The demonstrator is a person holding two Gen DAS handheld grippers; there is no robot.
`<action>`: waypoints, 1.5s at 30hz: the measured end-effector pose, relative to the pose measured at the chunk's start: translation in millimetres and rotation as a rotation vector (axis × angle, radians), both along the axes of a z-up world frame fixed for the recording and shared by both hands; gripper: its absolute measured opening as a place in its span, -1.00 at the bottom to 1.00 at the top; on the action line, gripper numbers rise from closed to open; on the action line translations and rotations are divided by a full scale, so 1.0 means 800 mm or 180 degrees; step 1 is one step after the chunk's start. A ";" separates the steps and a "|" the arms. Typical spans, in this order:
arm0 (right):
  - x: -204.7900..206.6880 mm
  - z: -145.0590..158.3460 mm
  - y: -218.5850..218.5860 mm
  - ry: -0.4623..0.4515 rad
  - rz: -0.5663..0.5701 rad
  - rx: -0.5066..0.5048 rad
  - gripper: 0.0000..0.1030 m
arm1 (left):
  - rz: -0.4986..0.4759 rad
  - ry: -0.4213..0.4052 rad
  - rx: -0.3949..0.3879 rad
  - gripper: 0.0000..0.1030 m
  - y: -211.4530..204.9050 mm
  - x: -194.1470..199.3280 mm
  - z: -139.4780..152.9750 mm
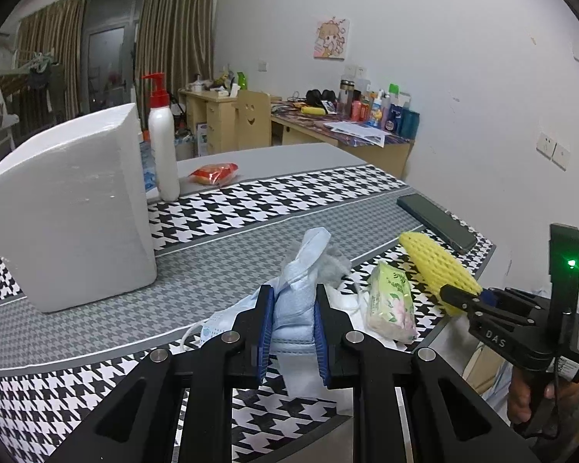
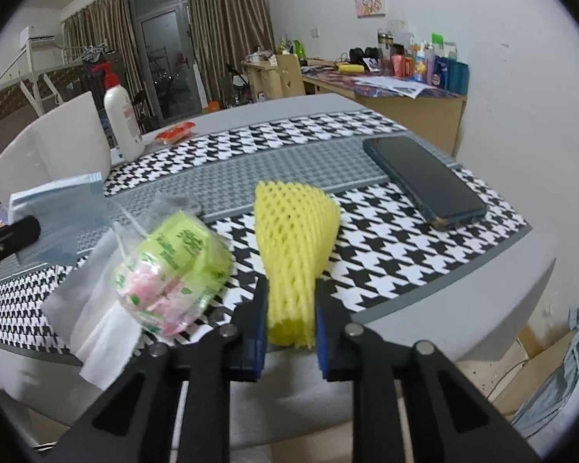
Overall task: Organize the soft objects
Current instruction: 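Close the left tool on the blue mask while the right tool grasps the yellow foam net, then lift the yellow net and blue mask and carry both toward the white foam box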
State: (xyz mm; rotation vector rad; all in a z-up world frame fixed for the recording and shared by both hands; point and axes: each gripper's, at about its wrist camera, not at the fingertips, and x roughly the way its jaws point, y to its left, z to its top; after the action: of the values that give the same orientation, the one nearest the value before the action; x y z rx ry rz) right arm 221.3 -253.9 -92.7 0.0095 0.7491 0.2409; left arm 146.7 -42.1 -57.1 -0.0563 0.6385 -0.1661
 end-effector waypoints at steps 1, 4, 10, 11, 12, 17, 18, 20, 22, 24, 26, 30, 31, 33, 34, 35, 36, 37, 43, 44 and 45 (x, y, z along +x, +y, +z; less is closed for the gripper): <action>-0.001 0.003 0.001 -0.0025 0.0000 0.0003 -0.54 | 0.0009 -0.0017 0.0002 -0.60 0.002 -0.002 0.002; -0.006 0.013 0.004 -0.0099 0.0009 0.0007 -0.53 | 0.0031 -0.0079 0.0006 -0.60 0.008 -0.010 0.009; -0.017 0.031 0.011 -0.0217 0.0007 0.0097 -0.53 | 0.0064 -0.0151 -0.0011 -0.60 0.022 -0.019 0.021; -0.019 0.033 0.012 -0.0239 0.0020 0.0102 -0.53 | 0.0073 -0.0165 -0.0013 -0.59 0.024 -0.020 0.023; -0.021 0.036 0.015 -0.0262 0.0034 0.0101 -0.53 | 0.0091 -0.0185 -0.0008 -0.60 0.027 -0.022 0.025; -0.031 0.048 0.028 -0.0351 0.0110 0.0103 -0.53 | 0.0115 -0.0236 -0.0004 -0.60 0.034 -0.030 0.032; -0.032 0.051 0.029 -0.0362 0.0121 0.0104 -0.53 | 0.0119 -0.0247 -0.0003 -0.60 0.035 -0.031 0.033; -0.034 0.055 0.034 -0.0387 0.0148 0.0114 -0.53 | 0.0133 -0.0262 0.0008 -0.60 0.038 -0.035 0.035; -0.036 0.058 0.038 -0.0411 0.0181 0.0116 -0.53 | 0.0140 -0.0274 0.0001 -0.59 0.042 -0.037 0.037; -0.039 0.061 0.043 -0.0443 0.0219 0.0114 -0.53 | 0.0141 -0.0288 0.0000 -0.59 0.044 -0.039 0.039; -0.040 0.064 0.046 -0.0468 0.0239 0.0117 -0.53 | 0.0145 -0.0295 -0.0007 -0.59 0.047 -0.039 0.041; -0.043 0.071 0.049 -0.0516 0.0260 0.0133 -0.53 | 0.0164 -0.0298 0.0005 -0.59 0.050 -0.039 0.043; -0.044 0.073 0.049 -0.0529 0.0260 0.0139 -0.53 | 0.0168 -0.0299 0.0010 -0.59 0.051 -0.038 0.044; -0.043 0.075 0.050 -0.0543 0.0273 0.0149 -0.53 | 0.0175 -0.0312 0.0010 -0.60 0.054 -0.037 0.047; -0.042 0.077 0.051 -0.0550 0.0276 0.0150 -0.53 | 0.0188 -0.0331 0.0019 -0.60 0.055 -0.036 0.050; -0.042 0.078 0.052 -0.0556 0.0278 0.0149 -0.53 | 0.0197 -0.0349 0.0026 -0.60 0.058 -0.037 0.053; -0.042 0.079 0.054 -0.0566 0.0287 0.0148 -0.53 | 0.0200 -0.0356 0.0028 -0.60 0.059 -0.036 0.055; -0.041 0.081 0.057 -0.0578 0.0301 0.0144 -0.53 | 0.0200 -0.0362 0.0029 -0.60 0.060 -0.035 0.057; -0.038 0.094 0.072 -0.0665 0.0401 0.0159 -0.53 | 0.0236 -0.0408 0.0044 -0.60 0.068 -0.029 0.070; -0.037 0.096 0.075 -0.0675 0.0420 0.0168 -0.53 | 0.0237 -0.0407 0.0038 -0.59 0.070 -0.028 0.072; -0.036 0.098 0.078 -0.0687 0.0449 0.0182 -0.53 | 0.0237 -0.0404 0.0030 -0.60 0.071 -0.026 0.073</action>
State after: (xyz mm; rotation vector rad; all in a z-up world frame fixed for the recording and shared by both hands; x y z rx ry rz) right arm 192.8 -191.1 -14.0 -0.0150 0.5281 0.3914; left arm 125.8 14.8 1.4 -0.0598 0.5096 -0.0941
